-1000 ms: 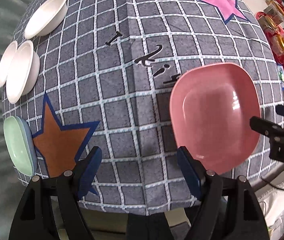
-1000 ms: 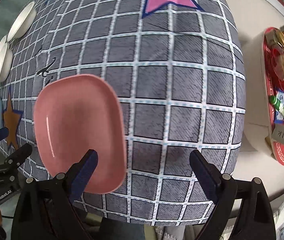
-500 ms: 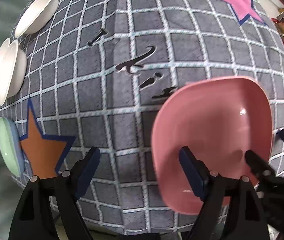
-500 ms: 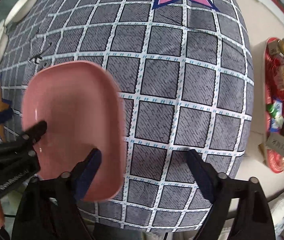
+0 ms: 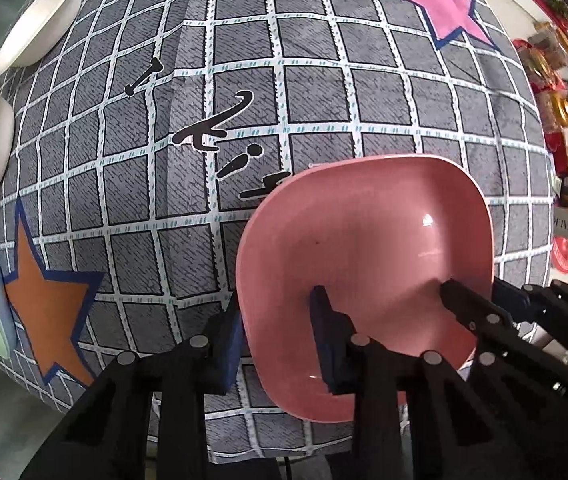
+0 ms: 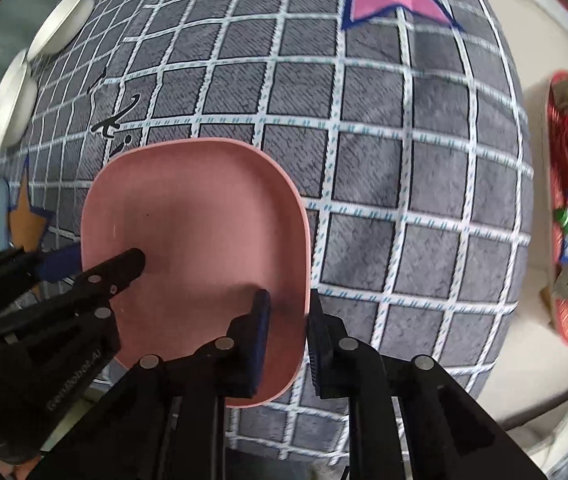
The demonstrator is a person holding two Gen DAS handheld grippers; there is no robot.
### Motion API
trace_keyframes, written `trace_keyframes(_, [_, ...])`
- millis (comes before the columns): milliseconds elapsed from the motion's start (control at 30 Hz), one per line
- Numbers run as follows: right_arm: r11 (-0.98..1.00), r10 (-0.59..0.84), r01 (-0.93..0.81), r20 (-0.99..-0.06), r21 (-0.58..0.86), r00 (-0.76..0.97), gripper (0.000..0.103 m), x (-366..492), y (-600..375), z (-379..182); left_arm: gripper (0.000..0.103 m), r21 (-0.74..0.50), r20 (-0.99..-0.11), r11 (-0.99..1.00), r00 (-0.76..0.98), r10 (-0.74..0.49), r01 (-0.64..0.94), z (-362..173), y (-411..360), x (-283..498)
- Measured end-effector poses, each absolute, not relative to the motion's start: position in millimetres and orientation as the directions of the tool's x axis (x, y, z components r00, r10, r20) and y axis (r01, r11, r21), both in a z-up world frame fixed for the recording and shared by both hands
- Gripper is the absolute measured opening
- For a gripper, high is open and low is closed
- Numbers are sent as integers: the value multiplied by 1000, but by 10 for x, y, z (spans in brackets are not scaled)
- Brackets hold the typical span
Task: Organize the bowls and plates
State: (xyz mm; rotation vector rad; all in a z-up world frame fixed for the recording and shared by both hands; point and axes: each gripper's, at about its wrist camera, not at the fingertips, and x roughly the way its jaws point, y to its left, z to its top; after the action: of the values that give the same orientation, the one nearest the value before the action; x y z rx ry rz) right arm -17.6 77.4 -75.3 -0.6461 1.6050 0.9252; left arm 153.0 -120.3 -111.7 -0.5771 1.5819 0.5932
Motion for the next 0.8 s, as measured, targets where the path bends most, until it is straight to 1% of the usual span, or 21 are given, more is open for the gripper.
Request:
trace_keyframes(67, [553,60,-799,-968,237,-245,20,-222,804,-684,34,51,-996,758,-91,-11,-650,-1080,-1212,1520])
trace_keyframes(133, [556,51,-797,-967,236,-251,20,-268,847,-705,34,74,-994,777,-105,10,-626,-1043,-1182,1454])
trace_keyframes(167, [557,46,-796,-966,235,-253,20,-255,848,-801,34,82,-994,781,-112,16,-619,-1032,-1171,1424])
trace_keyframes(300, [566,47,-789,-965,239,-258,20,-546,1038,-672,34,106,-991,806,-125,40,-582,-999,-1038,1242])
trace_keyframes(467, [578,55,-778,-963,245,-262,21,-889,1408,-529,35,103,-993,828,-111,49,-552,-957,-771,952])
trace_keyframes(667, [588,43,-769,-959,251,-280,22,-1312,1879,-312,35,116,-990,829,-130,53,-547,-922,-413,534])
trace_keyframes(700, [591,41,-768,-960,247,-277,23,-1370,1922,-275,36,97,-992,829,-118,38,-551,-928,-354,478])
trace_keyframes(733, [593,36,-771,-964,233,-264,29,-1396,1941,-247,36,75,-995,831,-102,23,-551,-919,-324,455])
trace_keyframes(800, [594,27,-781,-974,195,-223,30,-1489,1931,-150,36,64,-996,846,-91,18,-530,-917,-310,458])
